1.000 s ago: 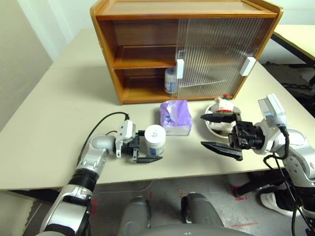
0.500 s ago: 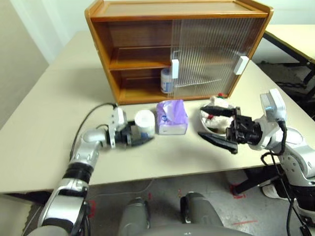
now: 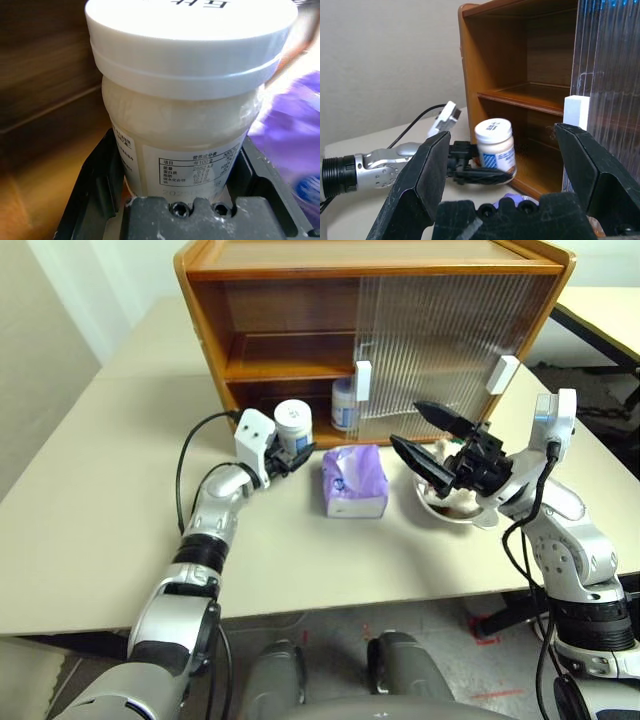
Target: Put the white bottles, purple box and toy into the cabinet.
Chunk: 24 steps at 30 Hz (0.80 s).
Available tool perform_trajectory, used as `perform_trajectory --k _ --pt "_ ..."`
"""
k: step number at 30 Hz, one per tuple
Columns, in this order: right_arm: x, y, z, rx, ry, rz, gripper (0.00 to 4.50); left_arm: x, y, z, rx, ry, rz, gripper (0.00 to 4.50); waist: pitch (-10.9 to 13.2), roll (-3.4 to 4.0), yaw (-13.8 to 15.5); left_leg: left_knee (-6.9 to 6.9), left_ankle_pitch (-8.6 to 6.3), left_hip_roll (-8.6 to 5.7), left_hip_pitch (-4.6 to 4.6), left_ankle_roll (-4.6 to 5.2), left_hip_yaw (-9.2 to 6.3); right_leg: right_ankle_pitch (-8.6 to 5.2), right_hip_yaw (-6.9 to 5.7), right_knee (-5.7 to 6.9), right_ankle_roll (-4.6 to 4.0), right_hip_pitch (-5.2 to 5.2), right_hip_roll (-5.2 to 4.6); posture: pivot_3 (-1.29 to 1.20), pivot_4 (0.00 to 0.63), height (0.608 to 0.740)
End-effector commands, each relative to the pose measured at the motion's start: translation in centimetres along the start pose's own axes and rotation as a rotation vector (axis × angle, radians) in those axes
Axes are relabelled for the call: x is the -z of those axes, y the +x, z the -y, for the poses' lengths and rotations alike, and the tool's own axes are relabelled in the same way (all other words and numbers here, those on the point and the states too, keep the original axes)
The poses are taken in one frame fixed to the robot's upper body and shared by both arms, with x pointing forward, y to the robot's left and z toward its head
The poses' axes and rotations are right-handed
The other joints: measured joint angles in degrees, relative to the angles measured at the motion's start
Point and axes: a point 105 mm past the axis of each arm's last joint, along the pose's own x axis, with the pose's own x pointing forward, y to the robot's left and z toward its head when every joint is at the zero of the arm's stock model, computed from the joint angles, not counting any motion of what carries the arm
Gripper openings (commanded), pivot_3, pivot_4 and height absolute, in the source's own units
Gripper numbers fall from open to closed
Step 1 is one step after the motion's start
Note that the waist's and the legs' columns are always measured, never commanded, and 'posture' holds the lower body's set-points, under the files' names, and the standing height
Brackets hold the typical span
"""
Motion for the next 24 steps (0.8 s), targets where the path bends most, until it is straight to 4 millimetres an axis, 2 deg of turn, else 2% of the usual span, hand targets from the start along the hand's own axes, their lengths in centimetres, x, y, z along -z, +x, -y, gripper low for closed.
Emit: perform_trajectory --k 1,4,12,21,24 --pt "-0.1 0.5 -0.7 -0.013 -0.021 0.01 4.5 0.0 0.9 -0.5 -0.066 0.013 -0.024 3.09 0.0 0.0 -0.1 0.0 0.0 0.0 0.01 0.0 0.0 0.01 0.0 0.0 0.0 0.01 0.0 -0.1 0.0 0.74" --pt "0.3 0.9 -1.2 -0.016 -0.014 0.009 4.5 0.0 2.0 -1.1 -0.181 -0.008 -0.057 3.09 0.0 -0.02 -0.1 0.01 0.0 0.03 0.03 0.0 -0.02 0.03 0.0 0.02 0.01 0.02 0.0 -0.1 0.004 0.74" --pt "0.9 1.2 -2.7 -0.058 0.027 0.006 4.5 -0.2 3.3 -1.8 -0.329 0.016 -0.101 3.09 0.1 -0.12 -0.1 0.0 0.0 -0.05 0.01 0.0 -0.02 0.02 0.0 -0.02 0.03 0.02 -0.01 -0.1 0.016 0.74" --pt "0.5 0.9 -2.2 -0.039 0.0 -0.01 4.5 -0.5 3.9 -2.2 -0.402 -0.02 -0.112 3.09 0.3 -0.34 -0.1 -0.03 -0.01 -0.02 0.0 -0.01 -0.01 0.02 -0.01 -0.09 0.03 0.01 -0.03 -0.12 0.027 0.74" --pt "0.5 0.6 -1.9 -0.029 -0.009 -0.021 4.5 -1.2 4.1 -2.5 -0.42 -0.045 -0.089 3.09 0.6 -0.47 -0.1 -0.03 -0.01 0.02 0.0 -0.02 -0.01 0.03 -0.03 -0.09 0.03 0.01 -0.03 -0.14 0.043 0.74"
